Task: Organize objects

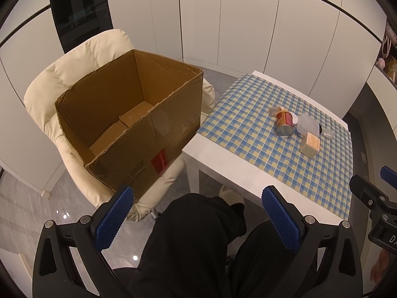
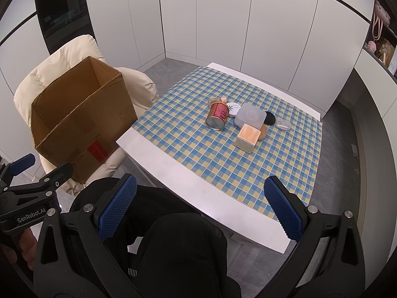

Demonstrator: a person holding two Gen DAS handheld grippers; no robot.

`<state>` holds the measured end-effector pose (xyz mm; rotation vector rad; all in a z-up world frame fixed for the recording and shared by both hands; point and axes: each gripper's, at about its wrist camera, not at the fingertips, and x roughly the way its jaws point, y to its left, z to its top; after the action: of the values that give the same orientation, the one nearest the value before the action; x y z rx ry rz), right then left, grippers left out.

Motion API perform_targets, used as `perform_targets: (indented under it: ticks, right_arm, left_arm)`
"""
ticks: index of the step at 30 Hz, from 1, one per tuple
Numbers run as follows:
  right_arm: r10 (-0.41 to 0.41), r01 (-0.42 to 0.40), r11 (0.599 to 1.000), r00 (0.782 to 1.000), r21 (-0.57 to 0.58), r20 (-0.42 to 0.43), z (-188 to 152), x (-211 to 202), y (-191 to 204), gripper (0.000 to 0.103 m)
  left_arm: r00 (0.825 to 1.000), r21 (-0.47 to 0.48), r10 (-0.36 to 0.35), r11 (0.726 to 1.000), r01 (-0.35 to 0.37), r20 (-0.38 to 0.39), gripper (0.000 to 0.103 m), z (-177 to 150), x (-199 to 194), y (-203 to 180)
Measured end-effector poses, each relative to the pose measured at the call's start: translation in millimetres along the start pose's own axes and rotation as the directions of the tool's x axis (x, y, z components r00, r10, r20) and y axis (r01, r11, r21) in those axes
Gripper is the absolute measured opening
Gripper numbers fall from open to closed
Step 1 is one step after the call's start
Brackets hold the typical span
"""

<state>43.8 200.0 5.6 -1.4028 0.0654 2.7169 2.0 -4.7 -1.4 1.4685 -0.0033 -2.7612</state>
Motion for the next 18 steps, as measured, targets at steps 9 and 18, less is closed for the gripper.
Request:
perform_targets:
  ticks: [9, 18]
  right_arm:
    - [-0.005, 0.005, 1.0, 1.0, -0.005, 0.003, 0.5, -0.5, 1.2, 0.103]
    - [-0.005, 0.005, 1.0, 1.0, -0.005, 0.003, 0.8, -0.9, 2.0, 0.103]
  left_arm:
    - [1.0, -0.002, -0.009, 1.0, 0.009, 0.0, 0.102, 0.7, 0.0, -1.4]
    - [1.0, -0.01, -0.013, 1.0, 0.013, -0.007, 0.102, 0.7, 2.5, 0.1]
